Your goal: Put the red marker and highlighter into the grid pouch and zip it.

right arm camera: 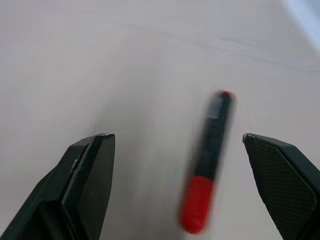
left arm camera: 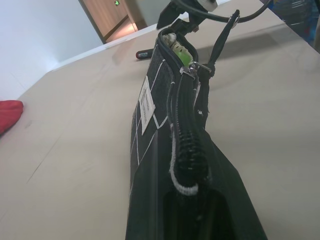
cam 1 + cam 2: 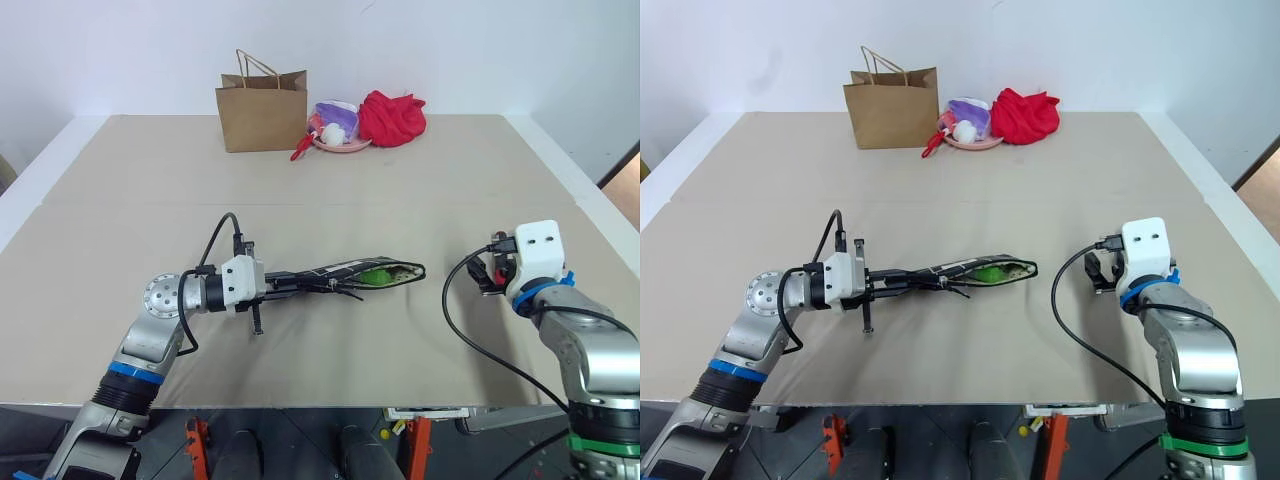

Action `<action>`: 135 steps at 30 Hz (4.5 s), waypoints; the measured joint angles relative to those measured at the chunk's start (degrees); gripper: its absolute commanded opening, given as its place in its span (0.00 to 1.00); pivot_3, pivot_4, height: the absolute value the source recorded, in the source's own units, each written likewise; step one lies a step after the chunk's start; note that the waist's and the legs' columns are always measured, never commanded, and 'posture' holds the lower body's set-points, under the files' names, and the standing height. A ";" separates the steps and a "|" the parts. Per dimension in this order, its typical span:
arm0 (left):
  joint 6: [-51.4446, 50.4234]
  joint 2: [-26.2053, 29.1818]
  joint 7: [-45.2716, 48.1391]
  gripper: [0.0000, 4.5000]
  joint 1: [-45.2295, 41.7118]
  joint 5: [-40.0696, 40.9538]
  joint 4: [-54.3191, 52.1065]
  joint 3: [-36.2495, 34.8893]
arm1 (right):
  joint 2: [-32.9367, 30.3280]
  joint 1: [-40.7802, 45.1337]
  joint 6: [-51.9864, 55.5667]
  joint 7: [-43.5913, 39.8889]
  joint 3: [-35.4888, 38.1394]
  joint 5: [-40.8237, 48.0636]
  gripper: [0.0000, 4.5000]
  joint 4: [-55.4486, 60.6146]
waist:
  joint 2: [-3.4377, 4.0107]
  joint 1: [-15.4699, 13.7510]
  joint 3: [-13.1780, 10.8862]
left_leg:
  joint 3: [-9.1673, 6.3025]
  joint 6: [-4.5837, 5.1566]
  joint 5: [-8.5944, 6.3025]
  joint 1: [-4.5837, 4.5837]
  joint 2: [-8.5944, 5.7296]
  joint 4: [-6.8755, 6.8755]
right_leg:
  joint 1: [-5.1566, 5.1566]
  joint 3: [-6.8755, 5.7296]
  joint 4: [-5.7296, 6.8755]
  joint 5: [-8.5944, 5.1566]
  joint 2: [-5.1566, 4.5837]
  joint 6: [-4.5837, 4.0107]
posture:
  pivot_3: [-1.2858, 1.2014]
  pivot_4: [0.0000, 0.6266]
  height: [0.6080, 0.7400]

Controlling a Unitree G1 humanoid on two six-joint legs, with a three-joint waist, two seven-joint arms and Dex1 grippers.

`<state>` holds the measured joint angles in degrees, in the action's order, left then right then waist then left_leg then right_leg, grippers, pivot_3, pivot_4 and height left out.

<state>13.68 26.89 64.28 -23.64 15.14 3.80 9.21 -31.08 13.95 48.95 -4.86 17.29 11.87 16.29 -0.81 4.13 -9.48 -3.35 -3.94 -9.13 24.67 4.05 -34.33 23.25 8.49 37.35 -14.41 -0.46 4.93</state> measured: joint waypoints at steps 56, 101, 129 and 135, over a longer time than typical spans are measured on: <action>-1.04 0.47 0.37 0.00 -1.03 0.17 0.13 -0.03 | -33.28 -9.39 -17.08 -65.57 4.72 23.27 0.09 6.95 | 0.21 0.18 -0.21 | 0.02 0.08 0.04 -0.07 -0.06 -0.04 | -0.06 0.07 0.03 -0.17 -0.02 -0.24 | 0.52 0.24 1.00; -1.15 0.44 -0.10 0.00 -0.96 0.10 -0.09 -0.02 | -31.73 3.75 -13.63 -61.95 -12.44 17.03 0.09 3.39 | 0.22 0.07 -0.21 | 0.02 0.06 0.05 -0.05 -0.06 -0.03 | -0.02 0.07 0.03 -0.16 -0.02 -0.22 | 0.52 0.24 1.00; -1.66 -0.45 -1.39 0.00 0.54 -0.47 -0.58 -0.04 | -19.04 16.22 -8.13 -56.82 -24.08 13.59 0.09 -1.06 | 0.09 -0.09 -0.30 | 0.00 0.13 0.10 0.01 -0.07 0.04 | 0.07 0.06 0.06 -0.04 0.00 0.00 | 0.52 0.24 1.00; -1.69 -0.33 -0.56 0.00 0.52 -0.35 -0.60 -0.01 | -22.28 15.54 -9.60 -58.95 -24.10 12.43 0.09 -0.32 | 0.10 -0.05 -0.31 | 0.00 0.13 0.10 0.01 -0.07 0.02 | 0.08 0.06 0.06 -0.04 -0.01 -0.03 | 0.52 0.24 1.00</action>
<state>11.99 26.55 63.72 -23.12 14.79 3.20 9.19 -53.36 29.49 39.35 -63.82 -6.82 24.29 15.97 -0.70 4.08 -9.79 -3.35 -3.81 -9.03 24.68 3.98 -34.31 23.32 8.56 37.42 -14.44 -0.46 4.90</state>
